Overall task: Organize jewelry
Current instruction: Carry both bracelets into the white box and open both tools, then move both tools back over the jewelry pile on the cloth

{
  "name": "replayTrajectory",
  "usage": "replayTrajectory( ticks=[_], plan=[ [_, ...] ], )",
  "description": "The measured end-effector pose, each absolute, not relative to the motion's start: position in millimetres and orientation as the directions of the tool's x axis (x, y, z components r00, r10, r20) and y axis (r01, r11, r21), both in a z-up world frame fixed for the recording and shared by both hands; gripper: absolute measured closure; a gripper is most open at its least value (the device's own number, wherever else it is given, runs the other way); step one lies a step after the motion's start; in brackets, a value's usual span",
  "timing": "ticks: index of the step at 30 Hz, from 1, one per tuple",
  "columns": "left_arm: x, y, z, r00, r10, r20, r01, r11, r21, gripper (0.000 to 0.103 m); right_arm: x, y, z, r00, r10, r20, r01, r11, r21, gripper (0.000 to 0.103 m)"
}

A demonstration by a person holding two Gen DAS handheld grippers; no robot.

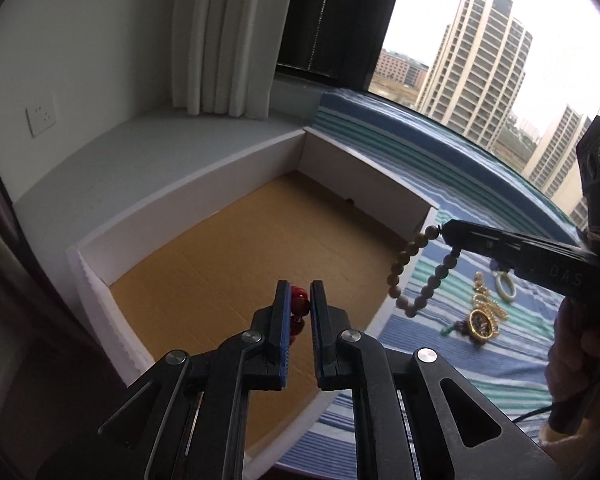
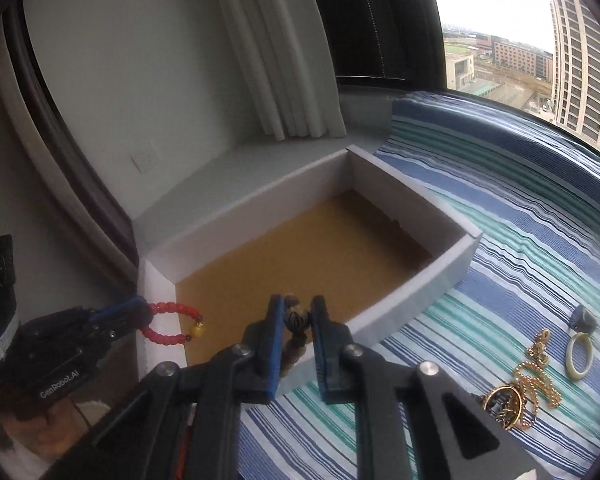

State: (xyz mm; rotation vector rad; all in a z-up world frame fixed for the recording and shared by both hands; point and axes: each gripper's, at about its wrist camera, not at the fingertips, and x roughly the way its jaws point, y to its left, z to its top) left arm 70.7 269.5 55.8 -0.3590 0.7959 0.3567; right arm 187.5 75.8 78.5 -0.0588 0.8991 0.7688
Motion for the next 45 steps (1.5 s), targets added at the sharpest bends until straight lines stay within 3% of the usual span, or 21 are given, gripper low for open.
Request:
replayTrajectory(
  ticks=[6, 7, 8, 9, 11, 12, 16, 22, 33, 39, 41, 43, 45],
  plan=[
    [78.6, 300.5, -14.5, 0.51, 0.206, -0.835, -0.529, 0.84, -0.116, 0.095, 216.1, 140.5, 14.4, 0.29, 0.58, -0.761, -0.641, 0.708, 0.296, 0.089],
    [78.0, 302.6, -20.5, 0.494, 0.22, -0.841, -0.541, 0.835, -0.099, 0.089, 221.4, 144.0, 1.7, 0.285, 0.566, -0.774, -0.629, 0.72, 0.295, 0.087],
    [73.1, 302.0, -23.1, 0.481, 0.24, -0.844, -0.551, 0.831, -0.078, 0.081, 224.3, 145.6, -8.4, 0.286, 0.55, -0.784, -0.617, 0.732, 0.289, 0.087],
    [70.3, 302.7, -23.8, 0.472, 0.262, -0.842, -0.56, 0.827, -0.056, 0.055, 226.6, 146.8, -15.3, 0.296, 0.53, -0.795, -0.606, 0.747, 0.273, 0.086],
    [65.6, 301.6, -20.7, 0.476, 0.329, -0.815, -0.578, 0.816, -0.008, 0.023, 226.6, 148.7, -22.5, 0.312, 0.5, -0.808, -0.603, 0.761, 0.239, 0.076],
    [63.1, 300.5, -17.5, 0.48, 0.375, -0.793, -0.588, 0.808, 0.027, 0.018, 225.2, 150.3, -24.3, 0.314, 0.494, -0.811, -0.611, 0.759, 0.225, 0.072],
    [62.1, 297.8, -15.4, 0.472, 0.485, -0.736, -0.614, 0.78, 0.121, 0.014, 211.8, 159.9, -34.4, 0.308, 0.456, -0.835, -0.668, 0.728, 0.152, 0.071],
    [67.7, 289.0, -26.2, 0.397, 0.534, -0.747, -0.58, 0.776, 0.247, 0.013, 185.4, 169.0, -52.1, 0.379, 0.406, -0.831, -0.711, 0.703, 0.019, 0.068],
    [56.7, 287.8, -30.2, 0.362, 0.471, -0.804, -0.564, 0.798, 0.213, 0.014, 166.6, 146.7, -51.4, 0.427, 0.451, -0.783, -0.668, 0.742, 0.064, 0.068],
    [39.9, 268.3, -17.5, 0.426, 0.512, -0.746, -0.584, 0.785, 0.206, 0.01, 145.0, 124.2, -47.1, 0.448, 0.467, -0.762, -0.648, 0.757, 0.083, 0.068],
    [34.3, 256.9, -5.9, 0.462, 0.56, -0.688, -0.598, 0.77, 0.225, 0.004, 139.0, 109.0, -38.3, 0.483, 0.481, -0.732, -0.613, 0.783, 0.11, 0.064],
    [27.9, 245.7, 7.9, 0.509, 0.588, -0.629, -0.608, 0.762, 0.221, 0.003, 126.9, 86.9, -26.4, 0.536, 0.496, -0.683, -0.582, 0.803, 0.126, 0.043],
    [22.2, 232.7, 20.2, 0.572, 0.561, -0.599, -0.593, 0.787, 0.17, 0.002, 114.0, 60.4, -15.8, 0.586, 0.496, -0.641, -0.548, 0.825, 0.137, 0.036]
  ],
)
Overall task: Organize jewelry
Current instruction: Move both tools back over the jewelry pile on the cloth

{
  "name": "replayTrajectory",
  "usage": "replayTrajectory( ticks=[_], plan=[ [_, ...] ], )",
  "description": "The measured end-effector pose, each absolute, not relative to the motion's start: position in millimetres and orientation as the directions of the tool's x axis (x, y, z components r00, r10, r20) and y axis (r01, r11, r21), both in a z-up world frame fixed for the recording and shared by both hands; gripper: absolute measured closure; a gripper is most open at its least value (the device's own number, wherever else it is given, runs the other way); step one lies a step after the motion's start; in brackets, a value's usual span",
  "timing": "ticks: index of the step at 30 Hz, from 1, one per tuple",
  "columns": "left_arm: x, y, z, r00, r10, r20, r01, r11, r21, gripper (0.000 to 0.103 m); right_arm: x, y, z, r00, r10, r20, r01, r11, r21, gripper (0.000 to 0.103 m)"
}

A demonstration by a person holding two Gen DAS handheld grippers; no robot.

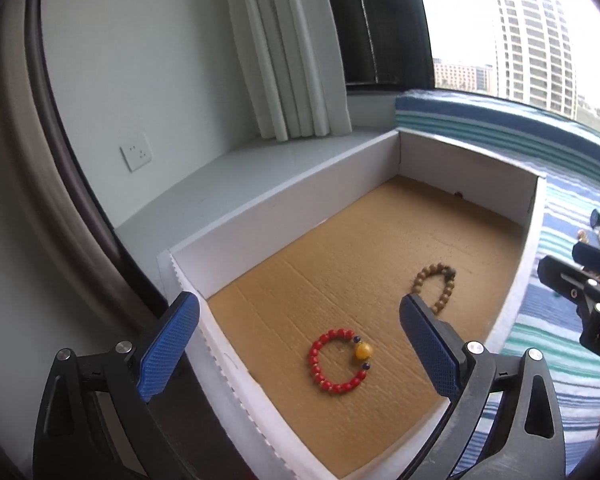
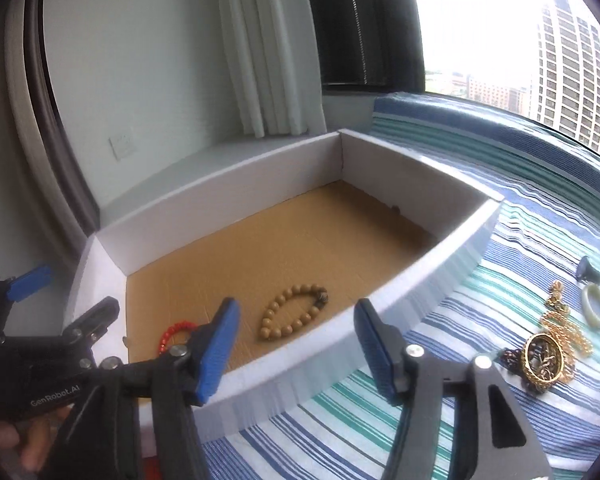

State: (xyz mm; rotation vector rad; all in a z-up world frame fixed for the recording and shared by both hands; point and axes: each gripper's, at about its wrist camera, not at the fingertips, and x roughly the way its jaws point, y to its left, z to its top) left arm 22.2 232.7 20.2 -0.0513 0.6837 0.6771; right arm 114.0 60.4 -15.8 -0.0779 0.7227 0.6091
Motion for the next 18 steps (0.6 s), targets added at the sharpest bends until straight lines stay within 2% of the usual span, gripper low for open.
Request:
replayTrajectory(
  ticks=[5, 8, 13, 18],
  plan=[
    [19.9, 187.8, 32.2, 0.736, 0.32, -0.596, -0.41, 0.912, -0.017, 0.002, 84.5, -12.0, -11.1, 0.662, 0.406, -0.631, -0.441, 0.891, 0.111, 0.029],
    [28.9, 151.4, 21.8, 0.766, 0.179, -0.617, -0.284, 0.956, -0.075, 0.001, 65.1, -56.3, -22.5, 0.687, 0.312, -0.656, -0.352, 0.933, 0.075, 0.022],
    [55.5, 90.7, -17.9, 0.71, 0.01, -0.704, -0.106, 0.99, -0.093, 0.001, 29.2, -132.7, -49.1, 0.701, 0.164, -0.694, -0.191, 0.981, 0.038, 0.022],
    [82.8, 40.0, -64.7, 0.655, -0.039, -0.755, -0.016, 0.998, -0.065, 0.001, 5.0, -196.5, -77.8, 0.69, -0.013, -0.724, -0.014, 0.999, -0.031, 0.021]
  ],
)
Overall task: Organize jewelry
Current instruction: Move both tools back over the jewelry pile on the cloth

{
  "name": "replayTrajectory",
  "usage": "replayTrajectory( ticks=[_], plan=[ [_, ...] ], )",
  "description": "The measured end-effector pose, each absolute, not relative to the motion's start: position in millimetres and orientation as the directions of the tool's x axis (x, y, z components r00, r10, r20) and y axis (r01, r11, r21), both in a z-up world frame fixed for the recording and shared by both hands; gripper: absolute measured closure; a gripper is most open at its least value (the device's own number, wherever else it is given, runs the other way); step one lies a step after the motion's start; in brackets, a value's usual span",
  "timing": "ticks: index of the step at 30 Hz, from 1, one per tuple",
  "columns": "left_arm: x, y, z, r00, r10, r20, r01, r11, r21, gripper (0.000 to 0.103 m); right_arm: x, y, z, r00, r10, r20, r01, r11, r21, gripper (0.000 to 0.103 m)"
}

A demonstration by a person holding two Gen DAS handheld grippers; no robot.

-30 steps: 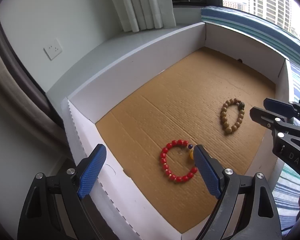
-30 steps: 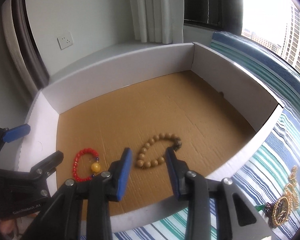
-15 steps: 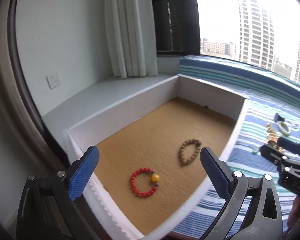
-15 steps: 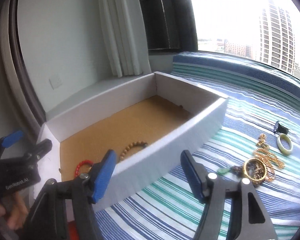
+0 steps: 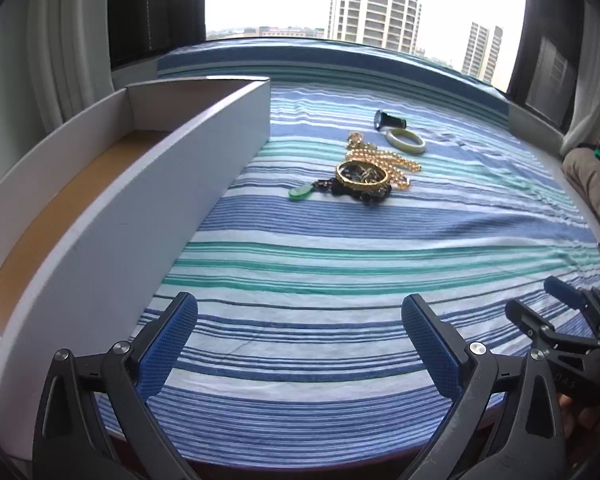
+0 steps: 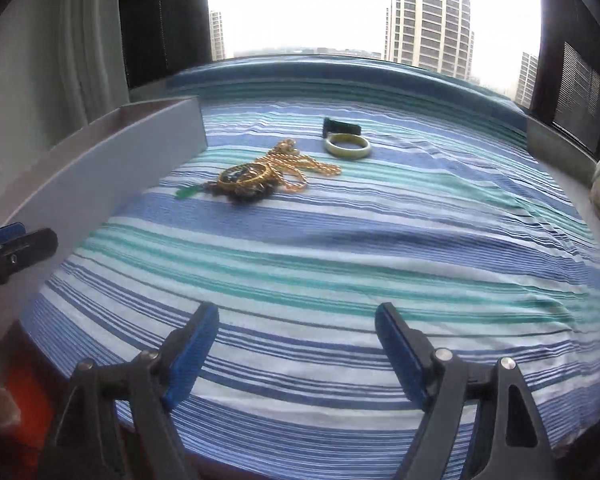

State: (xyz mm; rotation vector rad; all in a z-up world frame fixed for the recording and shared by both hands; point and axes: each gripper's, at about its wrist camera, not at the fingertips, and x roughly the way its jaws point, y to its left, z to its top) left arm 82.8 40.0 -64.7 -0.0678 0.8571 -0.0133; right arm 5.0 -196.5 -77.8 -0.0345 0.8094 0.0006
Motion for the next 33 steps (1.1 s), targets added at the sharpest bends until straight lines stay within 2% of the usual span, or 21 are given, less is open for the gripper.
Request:
replayTrajectory(
  ticks=[3, 8, 24, 33],
  plan=[
    [93.6, 24.2, -94.4, 0.595, -0.037, -0.803, -0.003, 0.999, -0.048, 0.001, -1.4, -222.0, -97.7, 0.66, -0.087, -0.746, 0.065, 0.996, -0.059, 0.021],
    [92.8, 21.5, -115.4, 0.547, -0.027, -0.836, -0.007, 0.999, -0.037, 0.001, -9.3, -233.9, -118.0, 0.627, -0.128, -0.768, 0.109, 0.991, -0.077, 0.021],
    [85.2, 22.8, -121.7, 0.56, 0.0, -0.828, -0.017, 1.0, -0.011, 0.0, -14.1, -235.5, -123.6, 0.652, -0.107, -0.751, 0.121, 0.992, -0.036, 0.017],
    [86.0, 21.8, -121.3, 0.545, 0.0, -0.838, -0.016, 1.0, -0.011, 0.0, -16.1, -236.6, -121.8, 0.626, -0.09, -0.775, 0.106, 0.994, -0.03, 0.016]
  ],
)
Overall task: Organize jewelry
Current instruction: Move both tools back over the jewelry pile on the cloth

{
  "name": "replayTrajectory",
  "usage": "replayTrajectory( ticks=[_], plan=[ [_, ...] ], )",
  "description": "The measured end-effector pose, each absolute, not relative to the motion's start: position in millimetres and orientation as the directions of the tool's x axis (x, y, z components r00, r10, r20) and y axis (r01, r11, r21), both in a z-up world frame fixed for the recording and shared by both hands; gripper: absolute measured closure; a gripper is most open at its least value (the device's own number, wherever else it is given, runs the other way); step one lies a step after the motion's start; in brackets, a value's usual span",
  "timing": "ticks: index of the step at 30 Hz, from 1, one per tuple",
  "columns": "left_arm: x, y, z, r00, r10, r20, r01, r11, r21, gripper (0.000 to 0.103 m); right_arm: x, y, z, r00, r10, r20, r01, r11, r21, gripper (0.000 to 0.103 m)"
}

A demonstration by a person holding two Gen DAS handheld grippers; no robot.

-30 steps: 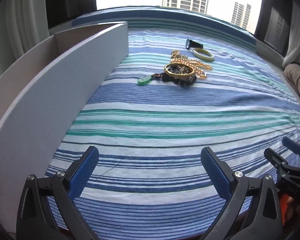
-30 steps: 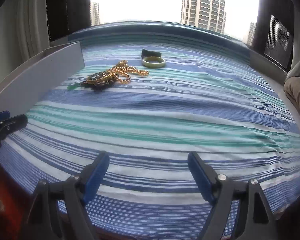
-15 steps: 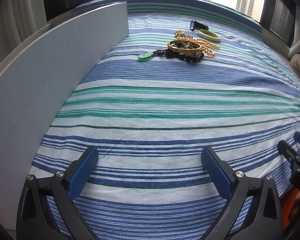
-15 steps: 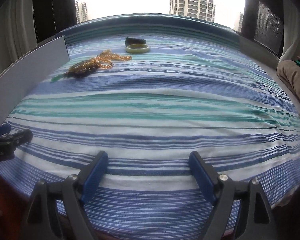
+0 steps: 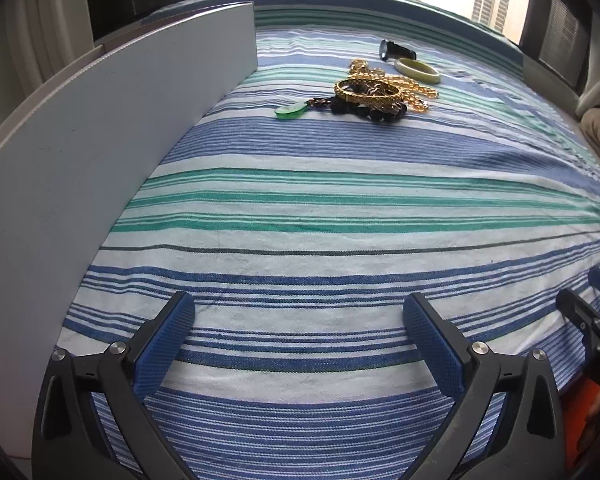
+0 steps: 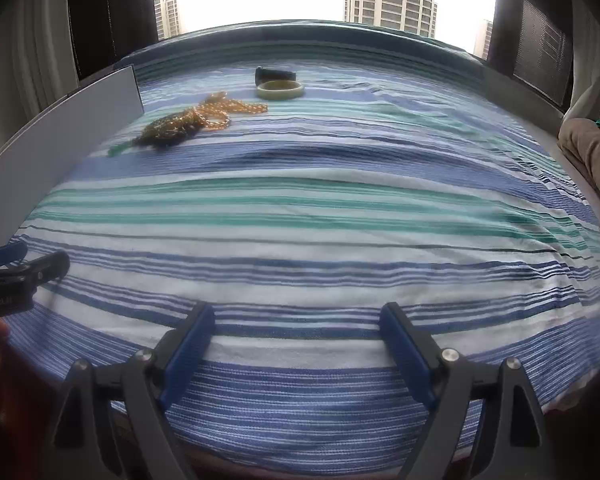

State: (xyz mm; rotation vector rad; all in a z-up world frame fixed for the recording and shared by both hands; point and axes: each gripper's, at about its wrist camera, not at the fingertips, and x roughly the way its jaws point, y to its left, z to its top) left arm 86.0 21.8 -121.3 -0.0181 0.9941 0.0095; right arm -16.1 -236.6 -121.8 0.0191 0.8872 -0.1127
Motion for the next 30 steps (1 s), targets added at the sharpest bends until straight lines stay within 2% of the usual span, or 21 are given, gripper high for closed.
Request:
replayTrajectory(
  ticks=[4, 23, 26, 30],
  plan=[
    [86.5, 22.1, -121.3, 0.535, -0.011, -0.845, 0.005, 1.0, -0.01, 0.0, -19.3, -236.3, -122.8, 0.635, -0.081, -0.768, 0.097, 0.995, -0.025, 0.013],
    [85.2, 21.2, -122.0, 0.539, -0.014, -0.842, 0.006, 1.0, -0.013, 0.001, -20.5, -236.9, -119.8, 0.594, -0.061, -0.802, 0.075, 0.997, -0.02, 0.013],
    [81.5, 21.9, -117.8, 0.543, -0.043, -0.839, 0.015, 0.999, -0.042, 0.001, -25.9, -240.1, -111.7, 0.629, -0.003, -0.777, 0.066, 0.997, 0.05, 0.013],
    [78.0, 20.9, -100.1, 0.579, -0.066, -0.813, 0.03, 0.998, -0.06, 0.001, -30.7, -237.4, -94.4, 0.674, -0.025, -0.739, 0.059, 0.998, 0.02, 0.013]
  ],
)
